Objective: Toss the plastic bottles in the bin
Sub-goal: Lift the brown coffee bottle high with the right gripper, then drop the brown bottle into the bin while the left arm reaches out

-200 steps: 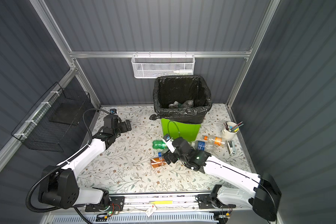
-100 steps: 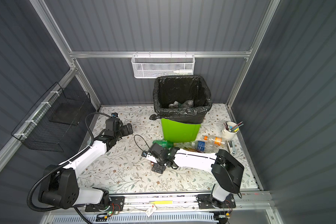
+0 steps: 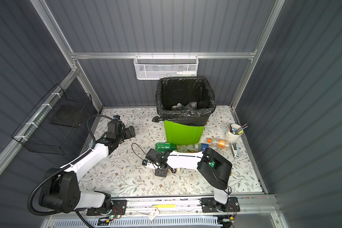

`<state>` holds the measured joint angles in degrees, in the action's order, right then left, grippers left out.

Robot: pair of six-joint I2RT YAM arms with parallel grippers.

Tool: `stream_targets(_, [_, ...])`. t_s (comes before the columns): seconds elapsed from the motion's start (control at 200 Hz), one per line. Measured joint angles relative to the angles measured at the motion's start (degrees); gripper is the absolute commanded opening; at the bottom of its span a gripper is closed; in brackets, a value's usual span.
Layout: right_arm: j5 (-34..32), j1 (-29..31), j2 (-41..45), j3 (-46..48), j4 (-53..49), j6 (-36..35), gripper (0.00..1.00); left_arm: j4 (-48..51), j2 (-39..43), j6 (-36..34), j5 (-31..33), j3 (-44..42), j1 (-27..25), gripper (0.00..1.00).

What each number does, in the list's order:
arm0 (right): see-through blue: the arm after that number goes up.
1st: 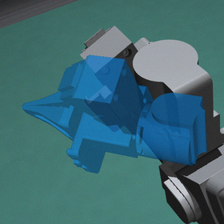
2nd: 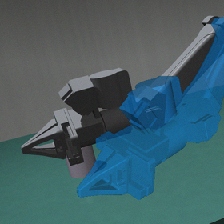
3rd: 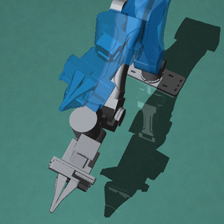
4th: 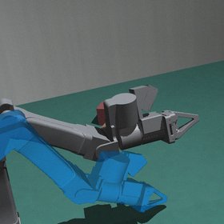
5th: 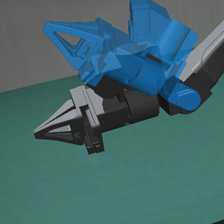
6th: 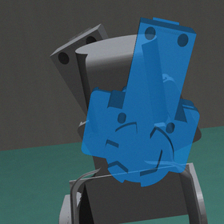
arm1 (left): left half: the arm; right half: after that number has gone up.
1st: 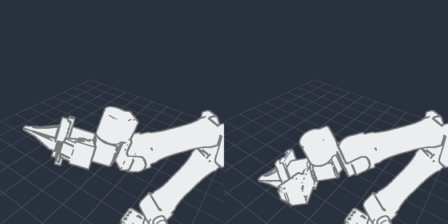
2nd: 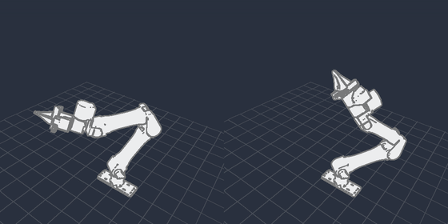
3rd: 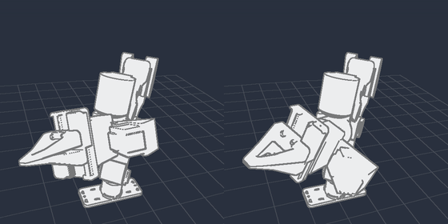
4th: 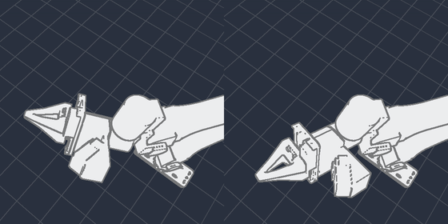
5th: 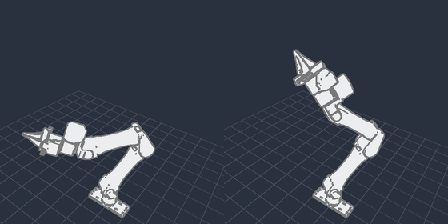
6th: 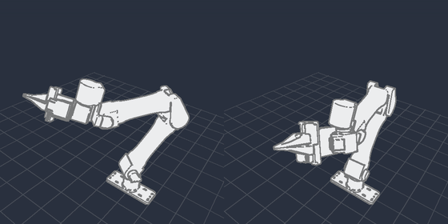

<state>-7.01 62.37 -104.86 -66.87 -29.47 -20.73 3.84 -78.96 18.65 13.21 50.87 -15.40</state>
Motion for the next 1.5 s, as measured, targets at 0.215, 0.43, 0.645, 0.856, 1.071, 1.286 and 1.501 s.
stream_targets(0.215, [0.07,0.09,2.43,-1.29,-0.17,0.74,0.56,0.02,0.11,0.02,-0.02,-0.96,0.00,1.00])
stream_targets(0.43, [-3.93,-0.92,14.21,-4.22,0.11,0.70,0.55,-0.09,0.39,-0.02,-0.90,-1.38,0.00,1.00])
stream_targets(0.645, [-12.81,-3.45,32.87,-15.26,10.05,-6.43,0.55,-0.46,0.48,-0.74,-3.41,-3.02,0.00,1.00])
stream_targets(0.856, [-13.84,-3.34,49.83,-22.03,28.17,-14.73,0.59,-0.68,0.48,-2.08,-6.95,-3.72,0.00,1.00])
stream_targets(1.071, [-12.17,-11.34,51.43,-22.73,38.71,-17.07,0.61,-1.22,0.48,-3.80,-9.22,-3.72,-0.79,1.00])
stream_targets(1.286, [1.20,-34.86,32.89,-31.74,24.52,2.75,0.89,-1.25,0.46,-7.13,-6.51,-3.69,-7.78,1.00])
stream_targets(1.501, [3.96,-40.48,19.28,-33.44,9.53,13.55,0.99,-1.22,1.25,-9.62,-4.83,-4.04,-10.99,1.00])
